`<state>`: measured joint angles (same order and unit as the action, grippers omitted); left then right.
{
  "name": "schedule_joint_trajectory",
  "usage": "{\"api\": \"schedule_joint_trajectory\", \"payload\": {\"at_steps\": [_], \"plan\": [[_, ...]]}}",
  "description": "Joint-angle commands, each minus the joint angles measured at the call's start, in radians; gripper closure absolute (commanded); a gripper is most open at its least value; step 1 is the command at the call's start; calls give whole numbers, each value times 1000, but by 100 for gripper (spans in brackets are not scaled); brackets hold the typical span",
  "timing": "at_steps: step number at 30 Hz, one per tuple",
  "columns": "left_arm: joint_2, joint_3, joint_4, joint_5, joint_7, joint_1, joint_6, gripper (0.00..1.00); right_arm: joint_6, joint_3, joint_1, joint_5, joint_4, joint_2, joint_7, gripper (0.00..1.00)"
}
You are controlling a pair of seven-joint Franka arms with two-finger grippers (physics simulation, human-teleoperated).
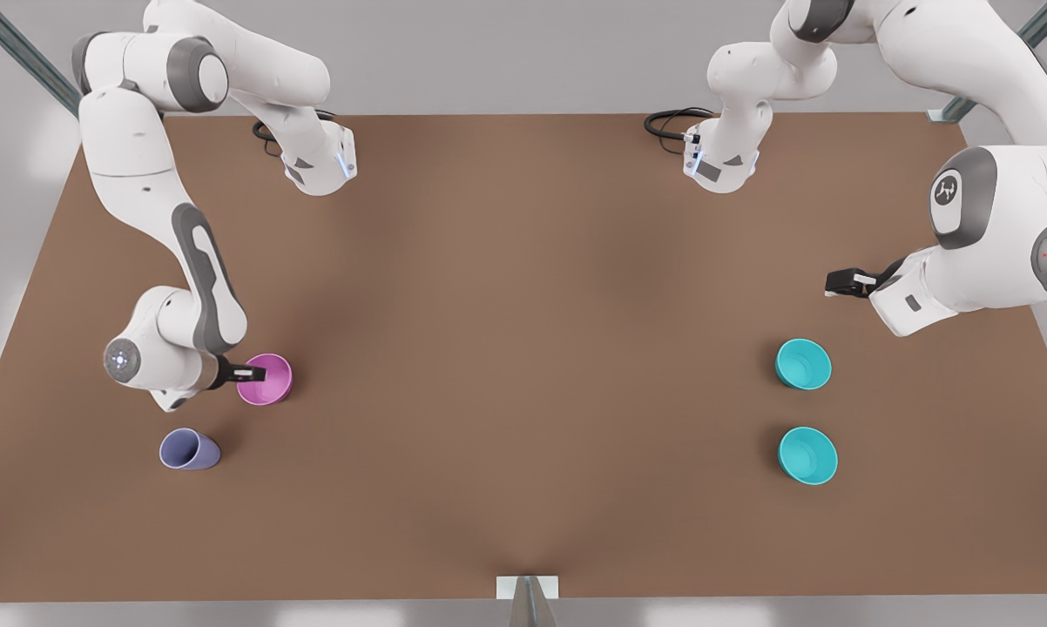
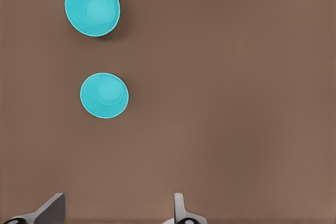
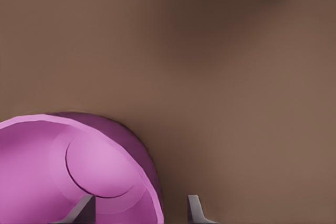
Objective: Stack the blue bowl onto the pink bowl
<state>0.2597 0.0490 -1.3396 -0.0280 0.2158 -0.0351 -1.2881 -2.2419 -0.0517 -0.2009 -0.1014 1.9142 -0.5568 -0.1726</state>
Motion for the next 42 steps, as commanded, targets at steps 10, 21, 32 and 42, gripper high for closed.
{"api": "schedule_joint_trajectory", "payload": {"at_steps": [10,21,32,42], "plan": [[-5,0,2,0,7,0,15,0,53,-56,6,-52,-63,-5,1,79],[55,3,3,-10,-7,26,-28,0,150,-166,724,-255,-781,-382,1110,79],[346,104,-233,-158,284,130,-712,0,162,-100,787,-212,-811,-477,1161,79],[368,163,-437,-205,514,130,-787,0,168,-102,716,-224,-814,-414,1205,0]]}}
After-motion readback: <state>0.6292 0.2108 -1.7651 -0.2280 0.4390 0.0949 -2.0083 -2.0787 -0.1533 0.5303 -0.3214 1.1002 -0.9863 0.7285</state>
